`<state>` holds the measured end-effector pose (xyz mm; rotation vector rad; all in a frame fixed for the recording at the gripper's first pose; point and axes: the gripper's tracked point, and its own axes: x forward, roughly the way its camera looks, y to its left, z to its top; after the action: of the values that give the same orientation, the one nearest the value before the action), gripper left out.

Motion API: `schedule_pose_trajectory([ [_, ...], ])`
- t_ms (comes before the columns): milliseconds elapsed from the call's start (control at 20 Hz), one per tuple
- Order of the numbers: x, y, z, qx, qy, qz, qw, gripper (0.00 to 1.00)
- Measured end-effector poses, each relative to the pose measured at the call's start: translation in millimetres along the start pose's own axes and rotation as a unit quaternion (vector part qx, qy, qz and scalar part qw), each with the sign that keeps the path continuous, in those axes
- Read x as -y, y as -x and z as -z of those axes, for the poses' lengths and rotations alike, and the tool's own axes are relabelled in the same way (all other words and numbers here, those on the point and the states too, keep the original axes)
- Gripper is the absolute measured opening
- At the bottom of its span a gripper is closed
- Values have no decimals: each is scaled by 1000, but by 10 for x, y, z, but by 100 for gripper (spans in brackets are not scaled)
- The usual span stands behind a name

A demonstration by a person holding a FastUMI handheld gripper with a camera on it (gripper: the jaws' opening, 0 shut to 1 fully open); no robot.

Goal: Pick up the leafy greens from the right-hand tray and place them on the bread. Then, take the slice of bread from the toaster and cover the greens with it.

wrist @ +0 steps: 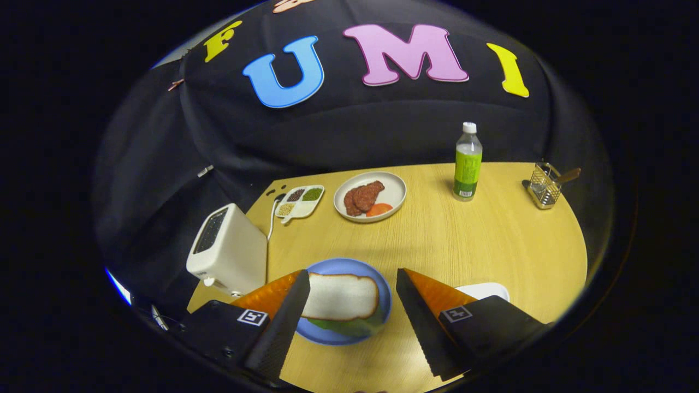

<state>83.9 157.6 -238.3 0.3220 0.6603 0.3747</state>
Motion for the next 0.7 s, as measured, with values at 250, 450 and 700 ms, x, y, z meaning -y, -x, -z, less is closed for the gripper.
schedule_pose_trajectory([
  [250, -100, 617, -773, 109, 61, 0, 992, 99],
  [450, -153, 1109, -1230, 173, 117, 0, 978, 99],
  [700, -8, 1579, -1422, 210, 132, -14, 969, 99],
])
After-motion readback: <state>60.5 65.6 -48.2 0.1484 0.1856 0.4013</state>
